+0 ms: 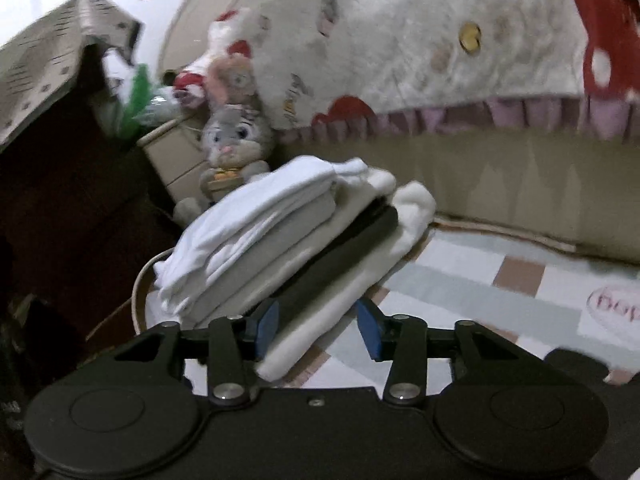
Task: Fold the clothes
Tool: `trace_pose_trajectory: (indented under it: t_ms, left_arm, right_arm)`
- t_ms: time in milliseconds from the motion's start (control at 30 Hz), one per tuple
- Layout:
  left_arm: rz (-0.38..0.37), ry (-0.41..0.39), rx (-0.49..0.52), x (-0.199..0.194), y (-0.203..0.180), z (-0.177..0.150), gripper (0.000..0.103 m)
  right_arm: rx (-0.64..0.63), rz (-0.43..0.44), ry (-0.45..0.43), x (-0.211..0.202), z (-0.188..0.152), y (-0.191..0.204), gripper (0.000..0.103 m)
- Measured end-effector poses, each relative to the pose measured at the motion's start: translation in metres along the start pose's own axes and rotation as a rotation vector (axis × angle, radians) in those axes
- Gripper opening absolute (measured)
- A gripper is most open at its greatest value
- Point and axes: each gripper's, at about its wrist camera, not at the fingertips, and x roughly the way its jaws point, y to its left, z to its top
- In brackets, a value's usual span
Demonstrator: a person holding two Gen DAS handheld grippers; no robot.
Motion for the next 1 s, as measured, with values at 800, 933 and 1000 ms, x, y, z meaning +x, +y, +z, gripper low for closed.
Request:
trace_pose_trajectory:
  t_ms: [800, 933, 1000]
  left_arm:
    - [0.235, -0.030, 0.109, -0.086, -0.156, -0.038, 0.098]
    - [0.263, -0.012, 0.121, -0.087, -0.163, -0.040, 0.098]
    - [0.277, -0.001, 0.125, -0.086, -0.166, -0.040, 0.098]
  right_arm:
    - [-0.253, 0.036, 0.093, -0.085, -0.002, -0.052, 0.084]
    - [-0.242, 0.052, 0.077, -0.090, 0.001, -0.055, 0.086]
    - [-0.228, 0.062, 0.067, -0.092, 0.003, -0.058, 0.087]
